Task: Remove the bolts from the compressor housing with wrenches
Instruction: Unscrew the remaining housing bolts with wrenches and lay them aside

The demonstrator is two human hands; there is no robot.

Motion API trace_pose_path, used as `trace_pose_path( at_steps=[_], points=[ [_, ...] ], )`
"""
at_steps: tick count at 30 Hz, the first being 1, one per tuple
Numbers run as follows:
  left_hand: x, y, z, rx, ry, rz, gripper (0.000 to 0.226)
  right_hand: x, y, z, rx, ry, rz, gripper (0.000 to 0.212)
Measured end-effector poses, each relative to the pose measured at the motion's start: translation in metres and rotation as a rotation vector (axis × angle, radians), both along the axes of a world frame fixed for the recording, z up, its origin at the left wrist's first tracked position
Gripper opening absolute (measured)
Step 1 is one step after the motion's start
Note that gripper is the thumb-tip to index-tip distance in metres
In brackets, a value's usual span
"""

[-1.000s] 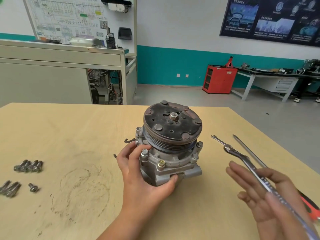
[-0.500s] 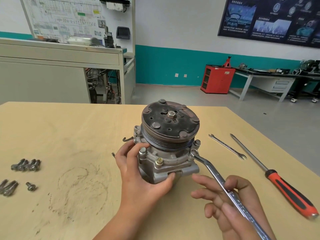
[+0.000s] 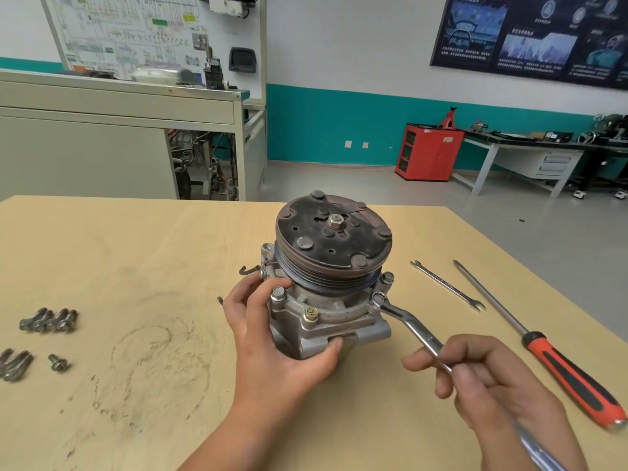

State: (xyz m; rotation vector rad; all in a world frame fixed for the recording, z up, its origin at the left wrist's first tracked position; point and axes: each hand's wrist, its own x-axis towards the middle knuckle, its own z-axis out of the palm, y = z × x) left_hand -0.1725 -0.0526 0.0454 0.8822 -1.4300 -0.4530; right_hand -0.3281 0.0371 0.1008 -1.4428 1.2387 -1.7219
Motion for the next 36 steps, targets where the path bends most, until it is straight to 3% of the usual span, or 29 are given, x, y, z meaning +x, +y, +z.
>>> trace_pose_path(
  at_steps=[4, 8, 12, 16, 19, 21, 24, 27, 30, 33, 36],
  points=[
    [0.0, 0.0, 0.0, 0.008, -0.009, 0.003, 0.072, -0.015, -0.012, 0.003, -0.025, -0.018, -0.016, 0.02],
    [0.0, -0.001, -0.001, 0.003, 0.008, -0.003, 0.072, -0.025, -0.049, 0.002, -0.034, -0.233, -0.029, 0.022],
    [0.0, -0.001, -0.001, 0.004, 0.008, 0.0, 0.072, -0.023, -0.097, 0.009, 0.008, -0.359, -0.084, 0.004],
    [0.002, -0.001, -0.002, 0.002, -0.015, 0.008, 0.074, -0.021, -0.12, 0.015, 0.143, -0.497, 0.171, 0.03],
    [0.004, -0.001, -0.001, 0.011, -0.031, 0.015, 0.074, -0.028, -0.111, 0.021, 0.071, -0.773, 0.368, 0.04],
    [0.004, -0.001, -0.001, 0.01, -0.034, 0.016, 0.074, -0.036, -0.096, 0.019, 0.001, -0.863, 0.314, 0.041],
    [0.003, -0.001, 0.0, 0.007, -0.039, 0.025, 0.074, -0.041, -0.062, 0.006, -0.064, -0.708, 0.136, 0.035],
    [0.004, -0.001, -0.001, 0.012, -0.04, 0.024, 0.074, -0.028, -0.031, -0.008, -0.096, -0.489, 0.135, 0.03],
    [0.004, -0.001, -0.001, 0.016, -0.036, 0.02, 0.075, -0.013, -0.019, -0.012, -0.029, -0.372, 0.072, 0.009],
    [0.005, -0.001, -0.001, 0.011, -0.039, 0.017, 0.075, 0.001, -0.012, -0.018, -0.026, -0.206, 0.133, 0.049],
    [0.005, -0.001, -0.001, 0.017, -0.036, 0.022, 0.075, 0.004, -0.01, -0.022, -0.071, -0.105, 0.088, 0.033]
  ],
)
